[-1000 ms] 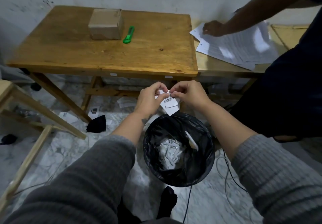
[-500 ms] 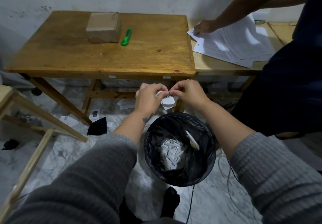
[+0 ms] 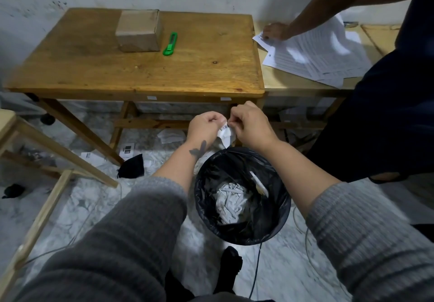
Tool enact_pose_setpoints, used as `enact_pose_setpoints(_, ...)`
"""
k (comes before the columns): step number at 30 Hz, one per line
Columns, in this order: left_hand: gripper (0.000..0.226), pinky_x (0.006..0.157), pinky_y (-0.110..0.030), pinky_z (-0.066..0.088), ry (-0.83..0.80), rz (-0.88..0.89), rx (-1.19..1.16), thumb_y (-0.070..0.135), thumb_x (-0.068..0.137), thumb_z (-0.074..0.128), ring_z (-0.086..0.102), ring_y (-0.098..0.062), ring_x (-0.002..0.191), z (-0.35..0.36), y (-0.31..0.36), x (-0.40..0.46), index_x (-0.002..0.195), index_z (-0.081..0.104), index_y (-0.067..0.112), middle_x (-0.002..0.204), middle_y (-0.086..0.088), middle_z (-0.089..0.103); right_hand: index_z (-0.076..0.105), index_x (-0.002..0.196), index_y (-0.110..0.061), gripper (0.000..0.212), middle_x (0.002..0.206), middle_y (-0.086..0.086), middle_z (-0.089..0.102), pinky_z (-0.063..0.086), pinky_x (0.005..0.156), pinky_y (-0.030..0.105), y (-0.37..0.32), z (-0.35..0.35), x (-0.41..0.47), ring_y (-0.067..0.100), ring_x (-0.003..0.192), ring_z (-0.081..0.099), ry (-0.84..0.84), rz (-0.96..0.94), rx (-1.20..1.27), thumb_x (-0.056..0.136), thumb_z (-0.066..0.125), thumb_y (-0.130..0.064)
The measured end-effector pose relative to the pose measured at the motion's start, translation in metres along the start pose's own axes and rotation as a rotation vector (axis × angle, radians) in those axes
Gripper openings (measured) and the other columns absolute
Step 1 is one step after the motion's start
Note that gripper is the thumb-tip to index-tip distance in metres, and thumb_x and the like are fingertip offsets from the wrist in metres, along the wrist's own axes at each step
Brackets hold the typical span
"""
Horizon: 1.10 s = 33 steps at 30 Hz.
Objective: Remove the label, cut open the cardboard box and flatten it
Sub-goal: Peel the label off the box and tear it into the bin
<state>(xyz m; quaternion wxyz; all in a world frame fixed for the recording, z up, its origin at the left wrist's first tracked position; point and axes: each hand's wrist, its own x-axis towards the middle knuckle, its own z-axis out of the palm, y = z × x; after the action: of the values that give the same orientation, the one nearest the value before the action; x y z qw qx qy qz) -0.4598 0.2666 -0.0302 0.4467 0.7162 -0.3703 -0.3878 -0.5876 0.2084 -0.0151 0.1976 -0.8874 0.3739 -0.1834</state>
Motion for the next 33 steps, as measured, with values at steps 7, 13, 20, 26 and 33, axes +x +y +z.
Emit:
enact_pose_setpoints(7, 0.016, 0.067, -0.029, 0.044, 0.301, -0.147, -0.104, 0.019, 0.094, 0.056, 0.055, -0.015, 0.071, -0.008, -0.020, 0.007, 0.080, 0.064, 0.018, 0.076, 0.004, 0.062, 0.071, 0.077, -0.015, 0.004, 0.071, -0.017, 0.055, 0.044, 0.075, 0.028, 0.004, -0.002, -0.020, 0.010, 0.081, 0.050, 0.136, 0.116, 0.128, 0.081, 0.070, -0.015)
enact_pose_setpoints(13, 0.026, 0.102, -0.048, 0.042, 0.146, -0.123, 0.029, 0.032, 0.084, 0.066, 0.056, -0.022, 0.113, 0.014, -0.029, 0.000, 0.060, 0.070, 0.041, 0.099, 0.014, 0.068, 0.077, 0.084, -0.018, 0.008, 0.080, -0.011, 0.065, 0.031, 0.073, -0.004, 0.010, -0.010, -0.032, -0.009, 0.073, 0.052, 0.039, 0.290, 0.329, 0.080, 0.072, -0.022)
enact_pose_setpoints(20, 0.010, 0.080, -0.034, 0.050, -0.083, -0.069, -0.063, 0.026, 0.090, 0.063, 0.062, -0.015, 0.089, 0.048, -0.030, -0.009, 0.085, 0.073, 0.026, 0.090, 0.004, 0.072, 0.069, 0.111, -0.021, 0.035, 0.079, -0.006, 0.060, 0.046, 0.073, 0.020, 0.033, 0.013, -0.044, 0.011, 0.078, 0.056, 0.101, 0.457, 0.379, 0.077, 0.075, -0.020)
enact_pose_setpoints(26, 0.009, 0.085, -0.044, 0.053, -0.139, -0.093, 0.077, 0.042, 0.072, 0.072, 0.066, -0.016, 0.078, 0.072, -0.065, -0.010, 0.070, 0.067, 0.035, 0.068, 0.012, 0.067, 0.068, 0.073, -0.026, 0.012, 0.083, -0.007, 0.065, 0.041, 0.083, 0.027, 0.061, 0.039, -0.066, 0.016, 0.092, 0.059, 0.015, 0.599, 0.317, 0.074, 0.078, -0.033)
enact_pose_setpoints(33, 0.024, 0.092, -0.037, 0.050, -0.379, -0.170, 0.305, 0.037, 0.078, 0.072, 0.063, -0.013, 0.094, 0.099, -0.126, -0.008, 0.099, 0.068, 0.029, 0.099, 0.006, 0.070, 0.072, 0.102, -0.026, 0.022, 0.105, -0.007, 0.072, 0.042, 0.090, 0.025, 0.099, 0.082, -0.096, 0.010, 0.103, 0.063, -0.231, 0.701, 0.177, 0.080, 0.072, -0.028)
